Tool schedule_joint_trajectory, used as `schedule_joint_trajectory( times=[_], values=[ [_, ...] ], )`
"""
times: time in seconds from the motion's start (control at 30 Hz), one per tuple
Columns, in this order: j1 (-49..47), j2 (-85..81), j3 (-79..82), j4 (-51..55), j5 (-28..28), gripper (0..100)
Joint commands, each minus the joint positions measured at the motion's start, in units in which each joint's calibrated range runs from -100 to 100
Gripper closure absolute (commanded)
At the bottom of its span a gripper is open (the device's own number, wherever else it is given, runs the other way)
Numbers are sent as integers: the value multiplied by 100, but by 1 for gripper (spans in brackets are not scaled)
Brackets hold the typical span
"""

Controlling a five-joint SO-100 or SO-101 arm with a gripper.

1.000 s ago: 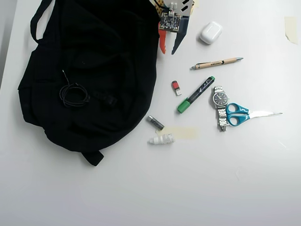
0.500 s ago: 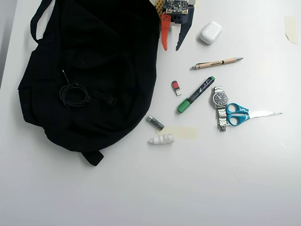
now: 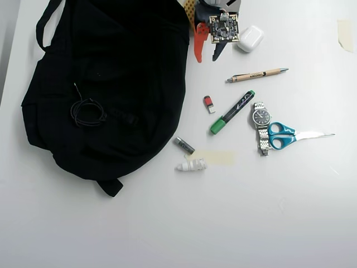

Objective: Put the usb stick into the black bag

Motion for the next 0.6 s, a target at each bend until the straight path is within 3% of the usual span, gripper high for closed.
schedule_joint_trajectory(
  times=[0.0, 0.33, 0.57],
  values=[
    [-255, 719, -614, -251, 12, 87],
    [-712, 2379, -1073, -1267, 28, 86],
    [-787, 2736, -956, -1448, 38, 81]
  ],
)
